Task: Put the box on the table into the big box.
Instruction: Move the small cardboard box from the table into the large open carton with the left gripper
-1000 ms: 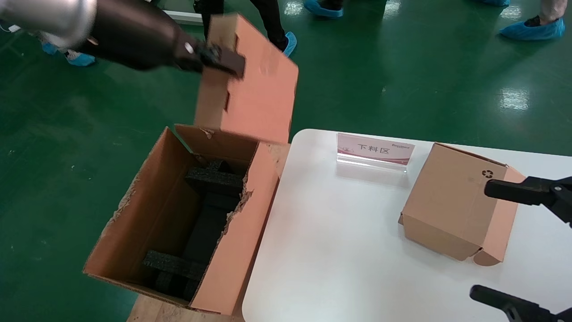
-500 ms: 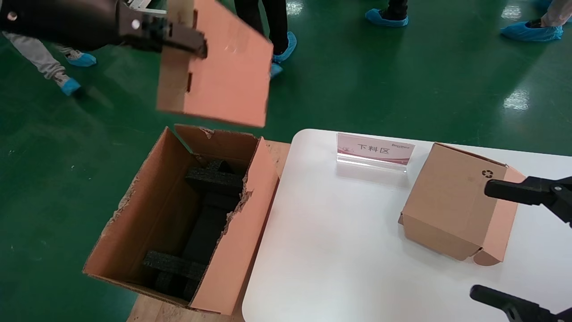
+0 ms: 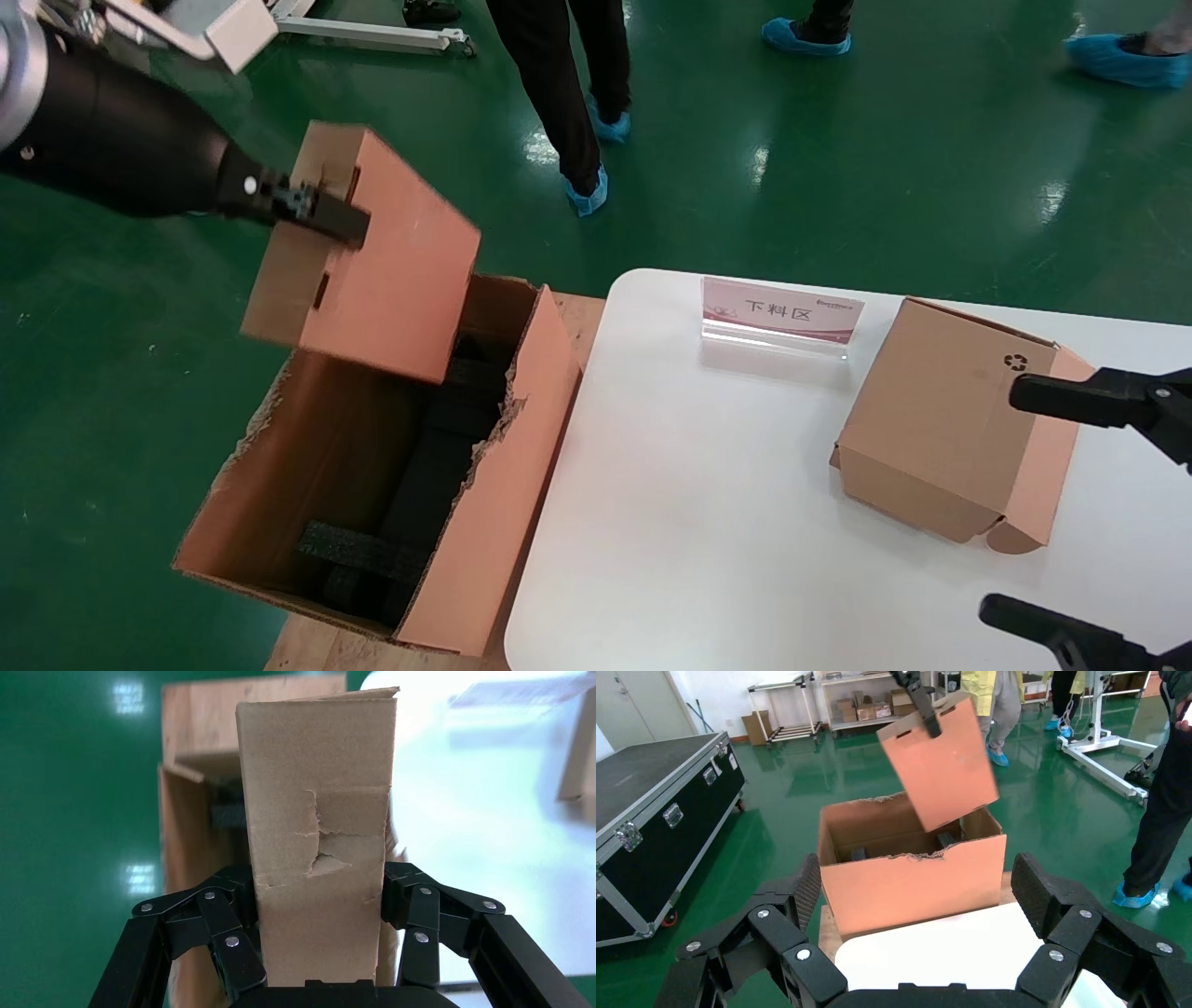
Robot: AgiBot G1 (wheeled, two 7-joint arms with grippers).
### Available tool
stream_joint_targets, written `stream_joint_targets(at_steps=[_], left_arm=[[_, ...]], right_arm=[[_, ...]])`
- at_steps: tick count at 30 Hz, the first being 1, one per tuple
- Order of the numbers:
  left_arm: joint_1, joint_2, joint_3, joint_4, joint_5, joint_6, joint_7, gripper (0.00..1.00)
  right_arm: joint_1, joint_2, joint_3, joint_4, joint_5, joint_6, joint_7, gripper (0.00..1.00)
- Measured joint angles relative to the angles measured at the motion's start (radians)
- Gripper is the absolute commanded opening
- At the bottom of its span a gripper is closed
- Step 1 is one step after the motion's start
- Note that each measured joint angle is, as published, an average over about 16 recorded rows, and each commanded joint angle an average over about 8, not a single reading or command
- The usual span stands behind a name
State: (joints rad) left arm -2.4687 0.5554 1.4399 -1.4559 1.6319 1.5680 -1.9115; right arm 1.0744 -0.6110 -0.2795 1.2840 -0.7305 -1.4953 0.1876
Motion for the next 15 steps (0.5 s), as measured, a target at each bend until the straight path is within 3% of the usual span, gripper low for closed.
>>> stream_joint_targets(at_steps=[15], left_arm=[[-0.051, 0.073, 0.267, 0.023, -0.077, 0.03, -0.08, 0.0]], right_arm=[[0.0, 0.0, 0.0, 0.0, 0.0, 0.0, 0.0, 1.0]])
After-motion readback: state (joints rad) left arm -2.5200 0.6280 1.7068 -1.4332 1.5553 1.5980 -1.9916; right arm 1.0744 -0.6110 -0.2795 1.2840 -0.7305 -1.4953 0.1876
